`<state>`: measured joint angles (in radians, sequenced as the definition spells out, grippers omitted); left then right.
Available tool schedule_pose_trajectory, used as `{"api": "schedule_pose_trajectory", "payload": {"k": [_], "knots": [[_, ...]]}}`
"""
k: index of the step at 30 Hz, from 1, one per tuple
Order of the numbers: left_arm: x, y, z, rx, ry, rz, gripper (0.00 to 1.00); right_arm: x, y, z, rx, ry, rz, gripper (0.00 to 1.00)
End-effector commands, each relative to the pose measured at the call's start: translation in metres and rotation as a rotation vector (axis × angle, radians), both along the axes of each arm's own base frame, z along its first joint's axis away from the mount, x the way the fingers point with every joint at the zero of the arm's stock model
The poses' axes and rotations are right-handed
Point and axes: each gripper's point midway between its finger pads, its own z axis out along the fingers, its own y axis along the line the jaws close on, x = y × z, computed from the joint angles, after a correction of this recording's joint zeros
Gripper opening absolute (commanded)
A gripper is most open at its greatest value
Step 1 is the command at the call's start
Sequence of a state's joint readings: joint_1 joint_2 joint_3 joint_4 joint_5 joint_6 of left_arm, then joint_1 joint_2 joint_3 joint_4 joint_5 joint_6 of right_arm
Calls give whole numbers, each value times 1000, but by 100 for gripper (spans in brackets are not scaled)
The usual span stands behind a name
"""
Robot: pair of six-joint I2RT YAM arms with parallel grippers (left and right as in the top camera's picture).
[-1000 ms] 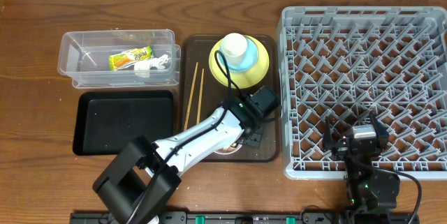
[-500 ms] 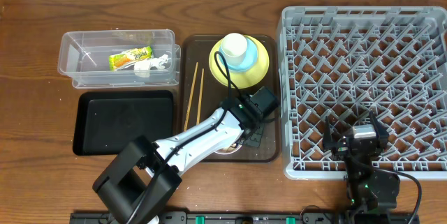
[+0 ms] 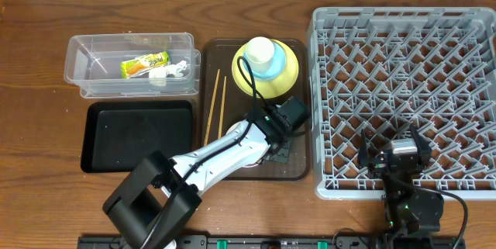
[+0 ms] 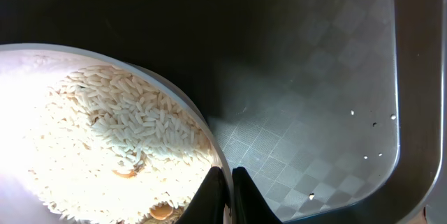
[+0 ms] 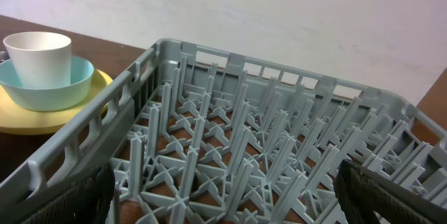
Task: Sort waste into correct bins and load items into the dishwasher rack
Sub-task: 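Reach the left gripper to the white rice bowl rim and grasp it, then lift the rice bowl and move it over the black tray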
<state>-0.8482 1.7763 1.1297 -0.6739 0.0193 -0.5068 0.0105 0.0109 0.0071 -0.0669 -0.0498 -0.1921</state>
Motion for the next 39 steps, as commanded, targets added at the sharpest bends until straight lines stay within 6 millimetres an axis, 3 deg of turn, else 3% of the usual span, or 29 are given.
{"api": "schedule_pose_trajectory", "payload": {"k": [1, 10, 17, 26, 31, 39], "knots": [[-2, 4, 0, 21, -4, -47, 6, 0, 0, -1, 4, 2, 3, 99], [1, 6, 41, -13, -67, -146, 6, 0, 0, -1, 4, 2, 3, 99], [13, 30, 81, -69, -137, -87, 6, 0, 0, -1, 4, 2, 3, 99], [48, 107, 121, -122, -205, 164, 7, 0, 0, -1, 4, 2, 3, 99], [58, 133, 134, -320, -142, 239, 6, 0, 0, -1, 4, 2, 3, 99], [74, 196, 152, -583, -119, 444, 6, 0, 0, -2, 4, 4, 3, 99]]}}
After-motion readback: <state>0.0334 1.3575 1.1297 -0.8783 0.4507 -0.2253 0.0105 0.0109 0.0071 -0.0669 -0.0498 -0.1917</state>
